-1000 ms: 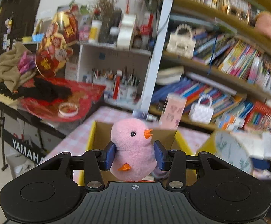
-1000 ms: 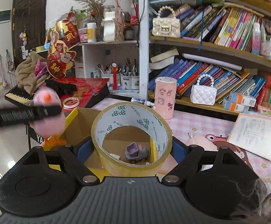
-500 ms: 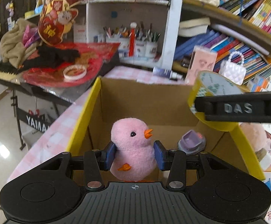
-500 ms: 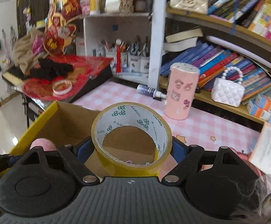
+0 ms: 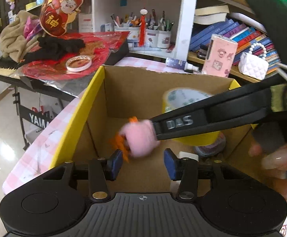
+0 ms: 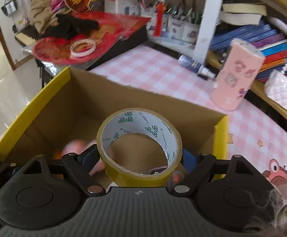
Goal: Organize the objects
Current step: 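Open both tools to drop the chick and tape roll into the box, then withdraw both tools from the box toward the blue block and charger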
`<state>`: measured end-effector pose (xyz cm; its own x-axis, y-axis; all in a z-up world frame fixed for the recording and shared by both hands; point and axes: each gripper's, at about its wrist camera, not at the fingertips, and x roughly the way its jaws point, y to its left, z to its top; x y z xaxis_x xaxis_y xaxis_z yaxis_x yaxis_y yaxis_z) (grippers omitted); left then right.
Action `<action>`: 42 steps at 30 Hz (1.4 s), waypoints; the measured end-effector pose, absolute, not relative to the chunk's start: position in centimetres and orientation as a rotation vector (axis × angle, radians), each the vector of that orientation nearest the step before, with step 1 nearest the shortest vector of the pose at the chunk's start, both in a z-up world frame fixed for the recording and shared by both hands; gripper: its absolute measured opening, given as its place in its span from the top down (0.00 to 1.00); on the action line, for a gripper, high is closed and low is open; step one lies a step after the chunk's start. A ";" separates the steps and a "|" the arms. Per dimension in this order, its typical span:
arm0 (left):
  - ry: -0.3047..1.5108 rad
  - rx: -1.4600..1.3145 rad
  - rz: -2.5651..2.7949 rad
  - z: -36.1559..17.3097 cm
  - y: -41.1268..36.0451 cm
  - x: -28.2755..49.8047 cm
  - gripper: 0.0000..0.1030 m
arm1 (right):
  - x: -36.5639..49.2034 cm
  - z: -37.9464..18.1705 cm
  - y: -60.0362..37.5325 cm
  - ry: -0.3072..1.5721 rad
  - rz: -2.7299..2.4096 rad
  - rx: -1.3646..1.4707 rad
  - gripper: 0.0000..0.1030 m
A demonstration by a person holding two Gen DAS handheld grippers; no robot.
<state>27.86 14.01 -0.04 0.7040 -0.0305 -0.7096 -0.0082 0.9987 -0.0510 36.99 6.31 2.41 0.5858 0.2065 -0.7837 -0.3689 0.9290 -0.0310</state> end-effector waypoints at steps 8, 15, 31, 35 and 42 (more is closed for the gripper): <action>0.709 -0.063 -0.027 1.4 14.0 26.3 0.35 | 35.8 2.7 7.2 0.850 0.372 -0.179 0.17; 0.610 -0.102 -0.027 3.1 15.0 24.2 0.20 | 33.7 5.4 6.5 0.758 0.346 -0.115 0.14; 0.461 -0.159 -0.019 6.7 19.2 15.9 0.17 | 21.6 10.7 3.4 0.501 0.191 0.004 0.14; 0.475 -0.125 -0.038 6.2 19.6 13.2 0.17 | 16.8 10.0 2.7 0.469 0.156 0.006 0.14; 0.527 -0.109 -0.047 4.2 20.4 9.1 0.17 | 10.0 8.3 2.1 0.472 0.042 -0.012 0.14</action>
<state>9.08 20.41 4.21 0.8632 -0.0724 -0.4997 0.0165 0.9932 -0.1155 10.04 2.11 8.29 0.8900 0.0375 -0.4545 -0.0429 0.9991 -0.0015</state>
